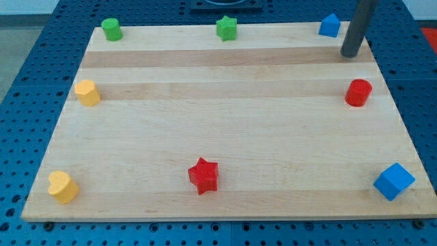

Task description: Push the blue triangle into the green star

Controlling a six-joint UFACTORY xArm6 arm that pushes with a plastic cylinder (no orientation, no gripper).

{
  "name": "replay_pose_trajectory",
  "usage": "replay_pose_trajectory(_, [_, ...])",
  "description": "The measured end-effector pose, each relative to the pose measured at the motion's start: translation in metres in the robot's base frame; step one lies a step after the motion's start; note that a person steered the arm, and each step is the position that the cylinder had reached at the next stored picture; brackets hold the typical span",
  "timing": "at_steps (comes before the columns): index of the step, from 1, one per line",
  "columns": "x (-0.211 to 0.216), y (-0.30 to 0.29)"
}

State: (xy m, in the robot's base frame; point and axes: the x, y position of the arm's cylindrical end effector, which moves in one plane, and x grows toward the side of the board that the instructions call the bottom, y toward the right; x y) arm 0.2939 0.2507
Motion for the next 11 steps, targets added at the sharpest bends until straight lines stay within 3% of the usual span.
replay_pose_trajectory(2, [-0.06,0.009])
replay_pose_trajectory(3, [-0.07,-0.001])
replay_pose_trajectory(7, [-0.089,-0.058])
replay_pose_trajectory(11, [-0.103,-0.008])
